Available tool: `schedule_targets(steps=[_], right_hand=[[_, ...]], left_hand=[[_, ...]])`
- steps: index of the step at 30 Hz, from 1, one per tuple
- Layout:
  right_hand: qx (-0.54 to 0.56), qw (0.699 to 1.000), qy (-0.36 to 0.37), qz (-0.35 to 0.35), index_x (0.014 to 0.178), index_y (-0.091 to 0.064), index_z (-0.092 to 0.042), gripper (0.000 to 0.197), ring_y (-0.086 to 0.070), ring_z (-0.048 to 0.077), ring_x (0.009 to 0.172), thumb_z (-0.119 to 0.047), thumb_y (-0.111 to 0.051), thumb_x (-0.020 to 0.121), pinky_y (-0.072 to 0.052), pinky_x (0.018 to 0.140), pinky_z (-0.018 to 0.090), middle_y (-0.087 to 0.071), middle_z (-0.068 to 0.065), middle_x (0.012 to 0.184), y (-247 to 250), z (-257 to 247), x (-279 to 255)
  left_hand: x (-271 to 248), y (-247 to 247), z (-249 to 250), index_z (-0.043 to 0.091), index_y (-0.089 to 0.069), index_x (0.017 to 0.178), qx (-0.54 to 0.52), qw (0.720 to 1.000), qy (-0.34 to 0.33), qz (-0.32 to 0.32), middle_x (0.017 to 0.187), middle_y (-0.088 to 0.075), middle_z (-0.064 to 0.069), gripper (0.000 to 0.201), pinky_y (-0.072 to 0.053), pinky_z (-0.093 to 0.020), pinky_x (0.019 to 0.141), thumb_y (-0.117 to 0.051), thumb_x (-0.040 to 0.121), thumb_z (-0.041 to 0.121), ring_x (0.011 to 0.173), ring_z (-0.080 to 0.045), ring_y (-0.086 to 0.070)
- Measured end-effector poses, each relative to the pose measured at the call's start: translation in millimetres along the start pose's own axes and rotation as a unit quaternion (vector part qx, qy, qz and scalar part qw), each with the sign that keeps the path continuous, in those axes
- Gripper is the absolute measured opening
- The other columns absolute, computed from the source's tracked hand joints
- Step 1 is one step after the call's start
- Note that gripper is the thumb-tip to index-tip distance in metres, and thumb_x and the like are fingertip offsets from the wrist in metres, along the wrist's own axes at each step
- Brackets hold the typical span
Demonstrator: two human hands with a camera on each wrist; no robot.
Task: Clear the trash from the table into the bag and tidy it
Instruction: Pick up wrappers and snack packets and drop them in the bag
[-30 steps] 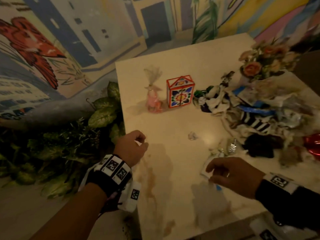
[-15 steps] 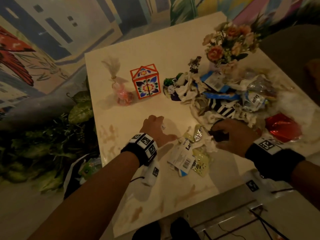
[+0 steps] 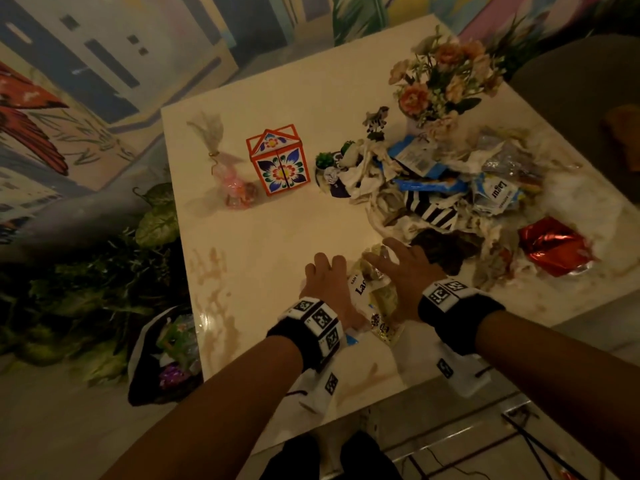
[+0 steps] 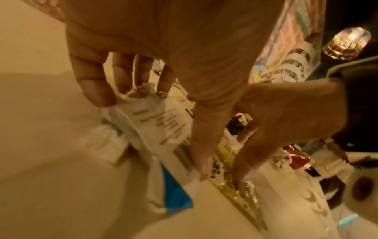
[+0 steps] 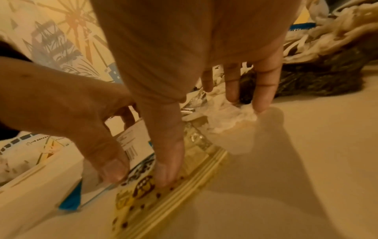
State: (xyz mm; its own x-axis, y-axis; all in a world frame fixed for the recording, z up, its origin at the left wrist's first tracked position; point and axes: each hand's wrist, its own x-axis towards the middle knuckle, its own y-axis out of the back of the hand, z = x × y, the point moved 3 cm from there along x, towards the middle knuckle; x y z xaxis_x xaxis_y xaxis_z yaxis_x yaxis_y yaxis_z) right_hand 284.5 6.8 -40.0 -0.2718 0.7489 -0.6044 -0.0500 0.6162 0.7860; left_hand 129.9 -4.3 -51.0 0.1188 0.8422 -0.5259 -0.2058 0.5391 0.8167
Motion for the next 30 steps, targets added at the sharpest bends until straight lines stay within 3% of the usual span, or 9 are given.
schedule_targets(steps=[5,10,15,18,20,22,24,27,30], right_hand=[[0.03,0.999,-0.009,0.008,0.129,-0.031,-0.039,0.092,-0.022,0.034,0.128,-0.04,-0.086,0.055,-0.042,0.095,0.055,-0.016,0.0,0.142,8.2,-5.0,4.3],[0.037,0.999,0.001,-0.002,0.117,-0.044,-0.024,0.067,-0.03,0.032,0.117,-0.028,-0.083,0.062,-0.044,0.095,0.042,-0.026,0.006,0.128,2.3,-10.6,5.7],[0.063,0.998,-0.001,-0.001,0.118,-0.057,-0.019,0.052,-0.04,0.03,0.112,-0.03,-0.077,0.071,-0.044,0.096,0.038,-0.036,0.009,0.123,-3.3,-11.7,3.4],[0.095,0.995,-0.02,-0.013,0.114,-0.06,-0.014,0.045,-0.047,0.03,0.112,-0.027,-0.074,0.074,-0.044,0.092,0.032,-0.041,0.01,0.121,-2.5,-10.8,2.3],[0.117,0.993,-0.027,-0.021,0.114,-0.059,-0.011,0.043,-0.05,0.03,0.112,-0.022,-0.073,0.075,-0.043,0.087,0.029,-0.046,0.011,0.12,0.6,-9.8,2.1],[0.131,0.991,-0.032,-0.025,0.109,-0.061,-0.007,0.035,-0.055,0.03,0.108,-0.016,-0.07,0.077,-0.045,0.084,0.029,-0.056,0.012,0.113,7.1,-7.5,1.9],[0.153,0.987,-0.042,-0.011,0.099,-0.063,-0.007,0.025,-0.059,0.03,0.103,-0.014,-0.069,0.076,-0.045,0.077,0.028,-0.06,0.01,0.099,17.0,-3.4,0.7],[0.181,0.982,-0.055,0.022,0.102,-0.063,-0.012,0.029,-0.059,0.027,0.097,-0.016,-0.07,0.075,-0.044,0.075,0.026,-0.061,0.009,0.102,33.3,4.1,-1.9],[0.167,0.984,-0.044,0.045,0.088,-0.056,-0.017,0.013,-0.056,0.026,0.091,-0.012,-0.063,0.078,-0.037,0.07,0.026,-0.055,0.005,0.089,48.9,9.3,-5.5]], left_hand=[[-0.1,1.0,-3.1,0.015,-0.038,0.117,-0.007,1.0,0.018,-0.017,0.117,-0.03,-0.008,0.085,-0.045,-0.045,0.086,-0.082,0.051,0.045,0.105,-0.029,-0.037],[-0.4,1.9,-16.8,0.011,-0.045,0.116,-0.043,0.998,0.027,-0.033,0.118,-0.038,-0.009,0.067,-0.043,-0.037,0.08,-0.081,0.064,0.035,0.105,-0.03,-0.044],[-1.8,6.1,-25.3,0.011,-0.041,0.132,-0.079,0.995,0.045,-0.033,0.136,-0.043,-0.01,0.077,-0.039,-0.033,0.096,-0.081,0.068,0.027,0.124,-0.028,-0.043],[-3.3,7.3,-30.7,0.012,-0.051,0.107,-0.118,0.991,0.066,-0.007,0.117,-0.058,-0.009,0.058,-0.046,-0.03,0.08,-0.085,0.061,0.023,0.106,-0.026,-0.055],[-2.1,5.0,-35.0,0.011,-0.052,0.097,-0.142,0.986,0.085,0.003,0.109,-0.062,-0.008,0.052,-0.049,-0.03,0.076,-0.086,0.059,0.019,0.1,-0.025,-0.058],[-0.5,3.6,-39.4,0.009,-0.056,0.114,-0.172,0.98,0.102,0.001,0.123,-0.059,-0.007,0.063,-0.047,-0.028,0.086,-0.087,0.06,0.016,0.113,-0.023,-0.055],[1.4,4.0,-41.7,0.009,-0.042,0.139,-0.192,0.975,0.11,-0.007,0.144,-0.043,-0.005,0.087,-0.037,-0.022,0.097,-0.086,0.064,0.017,0.131,-0.022,-0.041],[2.3,9.3,-41.9,0.008,-0.033,0.145,-0.197,0.974,0.107,-0.014,0.15,-0.034,-0.005,0.093,-0.032,-0.022,0.103,-0.084,0.068,0.017,0.137,-0.021,-0.034],[0.5,14.4,-41.2,0.008,-0.041,0.14,-0.195,0.975,0.108,-0.008,0.146,-0.042,-0.007,0.088,-0.037,-0.027,0.104,-0.085,0.065,0.018,0.132,-0.023,-0.041]])
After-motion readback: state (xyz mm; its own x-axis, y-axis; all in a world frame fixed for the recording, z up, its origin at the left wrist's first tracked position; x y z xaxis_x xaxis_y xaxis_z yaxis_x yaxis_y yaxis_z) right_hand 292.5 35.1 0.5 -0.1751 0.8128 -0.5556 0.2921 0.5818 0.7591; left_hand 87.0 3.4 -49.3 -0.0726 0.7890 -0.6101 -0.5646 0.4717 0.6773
